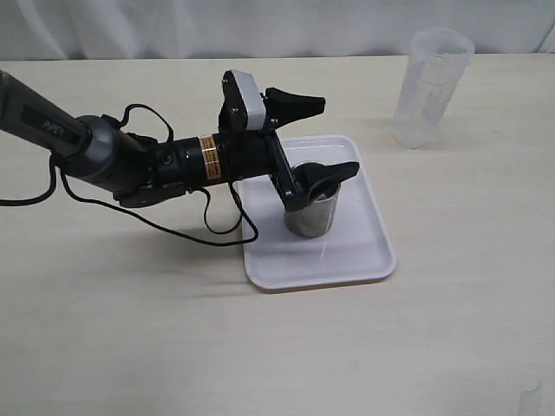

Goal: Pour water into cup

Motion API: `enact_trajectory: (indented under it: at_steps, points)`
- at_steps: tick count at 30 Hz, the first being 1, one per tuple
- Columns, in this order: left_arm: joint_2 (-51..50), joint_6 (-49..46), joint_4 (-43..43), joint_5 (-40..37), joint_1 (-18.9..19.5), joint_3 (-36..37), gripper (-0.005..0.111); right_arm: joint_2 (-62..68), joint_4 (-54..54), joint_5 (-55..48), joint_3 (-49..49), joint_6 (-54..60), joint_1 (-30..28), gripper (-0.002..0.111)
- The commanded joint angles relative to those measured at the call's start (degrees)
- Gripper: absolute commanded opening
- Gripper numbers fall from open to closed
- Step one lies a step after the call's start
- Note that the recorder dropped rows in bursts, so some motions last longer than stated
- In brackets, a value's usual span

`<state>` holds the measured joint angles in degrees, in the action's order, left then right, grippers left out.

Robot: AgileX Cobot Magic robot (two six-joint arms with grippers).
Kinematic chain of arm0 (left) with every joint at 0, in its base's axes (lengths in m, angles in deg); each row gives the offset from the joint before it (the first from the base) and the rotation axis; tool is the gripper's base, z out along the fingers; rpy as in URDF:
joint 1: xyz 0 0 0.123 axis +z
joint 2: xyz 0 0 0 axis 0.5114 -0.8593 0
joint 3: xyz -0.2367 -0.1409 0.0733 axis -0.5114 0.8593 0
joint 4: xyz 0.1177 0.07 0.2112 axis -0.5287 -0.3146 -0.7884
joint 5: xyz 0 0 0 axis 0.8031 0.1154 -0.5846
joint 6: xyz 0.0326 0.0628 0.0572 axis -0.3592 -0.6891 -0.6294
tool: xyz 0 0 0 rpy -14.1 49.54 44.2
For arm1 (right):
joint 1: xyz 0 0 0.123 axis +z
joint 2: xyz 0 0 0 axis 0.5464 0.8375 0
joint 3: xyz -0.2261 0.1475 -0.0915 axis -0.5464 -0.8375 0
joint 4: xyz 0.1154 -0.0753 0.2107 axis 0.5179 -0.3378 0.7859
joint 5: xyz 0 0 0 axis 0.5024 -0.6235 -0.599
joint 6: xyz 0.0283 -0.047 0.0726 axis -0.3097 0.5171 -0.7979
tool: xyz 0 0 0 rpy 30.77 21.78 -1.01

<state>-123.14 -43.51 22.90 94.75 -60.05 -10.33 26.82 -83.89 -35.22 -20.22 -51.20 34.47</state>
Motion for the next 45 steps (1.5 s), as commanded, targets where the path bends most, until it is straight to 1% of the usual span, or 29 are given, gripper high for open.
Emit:
enact_trajectory:
  at_steps: [1, 4, 9, 11, 12, 15, 16, 18, 19, 22, 25, 29, 33, 37, 41, 45]
  points:
    - [2.7, 2.32, 0.8, 0.68, 0.22, -0.27, 0.105, -0.32, 0.12, -0.18, -0.09, 0.24, 0.18, 0.004]
    - [3.25, 2.71, 0.8, 0.68, 0.22, -0.27, 0.105, -0.32, 0.12, -0.18, -0.09, 0.24, 0.18, 0.004]
    - [3.34, 3.56, 0.8, -1.9, 0.22, -0.27, 0.105, -0.32, 0.12, -0.18, -0.09, 0.24, 0.18, 0.004]
    - [3.34, 4.25, 0.8, -3.72, 0.22, -0.27, 0.102, -0.32, 0.12, -0.18, -0.09, 0.24, 0.18, 0.004]
    - [3.48, 4.25, 0.8, -4.58, 0.22, -0.27, 0.097, -0.32, 0.12, -0.18, -0.09, 0.24, 0.18, 0.004]
    - [3.48, 4.25, 0.16, -5.97, 0.22, -0.27, 0.076, -0.32, 0.12, -0.18, -0.09, 0.24, 0.18, 0.004]
    - [3.48, 4.25, -0.12, -5.97, 0.22, -0.27, 0.064, -0.32, 0.12, -0.18, -0.09, 0.24, 0.18, 0.004]
    - [3.48, 4.25, -1.06, -5.21, 0.22, -0.27, 0.05, -0.32, 0.12, -0.18, -0.09, 0.24, 0.18, 0.004]
    - [3.48, 4.25, -2.04, -4.94, 0.22, -0.27, 0.039, -0.32, 0.12, -0.18, -0.09, 0.24, 0.18, 0.004]
    - [4.6, 4.3, -4.87, -6.57, 0.22, -0.27, 0.018, -0.32, 0.12, -0.18, -0.09, 0.24, 0.18, 0.004]
    - [6.19, 5.46, -7.7, -9.08, 0.22, -0.27, 0.0, -0.32, 0.12, -0.18, -0.09, 0.24, 0.18, 0.004]
    - [8.75, 12.21, -7.87, -16.2, 0.22, -0.27, 0.0, -0.32, 0.12, -0.18, -0.09, 0.24, 0.18, 0.004]
    - [12.32, 16.8, -8.49, -28.29, 0.22, -0.27, 0.0, -0.32, 0.12, -0.18, -0.09, 0.24, 0.18, 0.004]
    - [16.33, 23.73, -12.3, -40.7, 0.22, -0.27, 0.0, -0.32, 0.12, -0.18, -0.09, 0.24, 0.18, 0.004]
    - [20.66, 29.75, -16.47, -50.51, 0.22, -0.27, 0.0, -0.32, 0.12, -0.18, -0.09, 0.24, 0.18, 0.004]
    - [25.18, 30.85, -16.47, -57.83, 0.22, 0.74, 0.0, -0.32, 0.12, -0.18, -0.09, 0.24, 0.18, 0.004]
